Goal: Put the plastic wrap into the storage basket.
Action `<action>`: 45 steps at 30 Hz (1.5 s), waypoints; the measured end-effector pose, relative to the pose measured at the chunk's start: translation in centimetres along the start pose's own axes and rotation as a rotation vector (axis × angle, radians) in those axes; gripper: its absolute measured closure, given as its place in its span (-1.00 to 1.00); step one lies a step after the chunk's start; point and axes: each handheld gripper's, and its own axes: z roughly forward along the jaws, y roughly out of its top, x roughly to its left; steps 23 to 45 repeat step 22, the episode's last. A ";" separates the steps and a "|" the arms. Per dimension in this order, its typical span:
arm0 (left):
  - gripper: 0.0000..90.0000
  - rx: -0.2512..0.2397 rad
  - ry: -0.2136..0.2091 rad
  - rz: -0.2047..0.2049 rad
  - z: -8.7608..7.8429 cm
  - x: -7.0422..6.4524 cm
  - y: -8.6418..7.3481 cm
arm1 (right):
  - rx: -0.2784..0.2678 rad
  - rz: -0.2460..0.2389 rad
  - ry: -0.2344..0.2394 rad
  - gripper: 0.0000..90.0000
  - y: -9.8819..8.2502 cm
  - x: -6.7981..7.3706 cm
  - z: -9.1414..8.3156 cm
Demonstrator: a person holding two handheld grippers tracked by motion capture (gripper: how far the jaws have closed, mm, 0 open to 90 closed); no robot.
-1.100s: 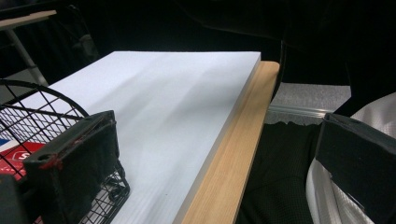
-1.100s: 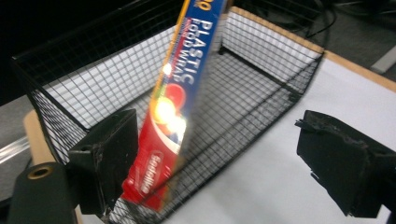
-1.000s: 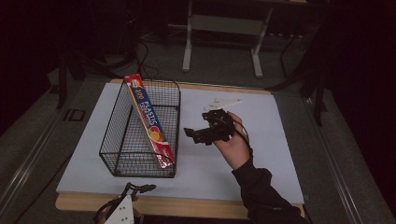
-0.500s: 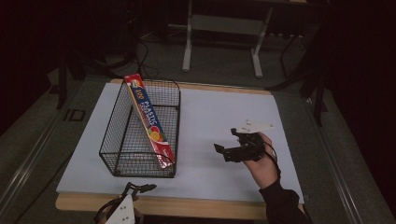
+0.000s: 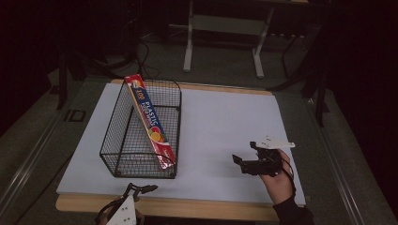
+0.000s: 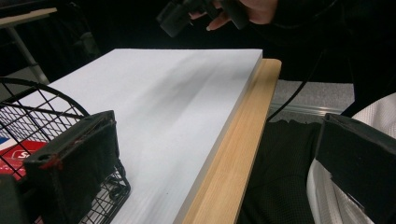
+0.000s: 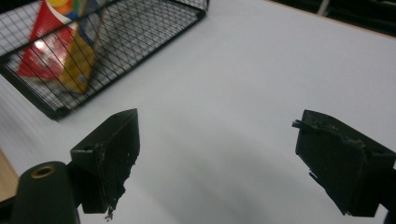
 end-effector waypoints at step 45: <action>-1.00 -0.008 -0.010 -0.004 -0.2 0.1 0.1 | 0.016 0.030 -0.072 -0.69 -3.4 -1.6 0.6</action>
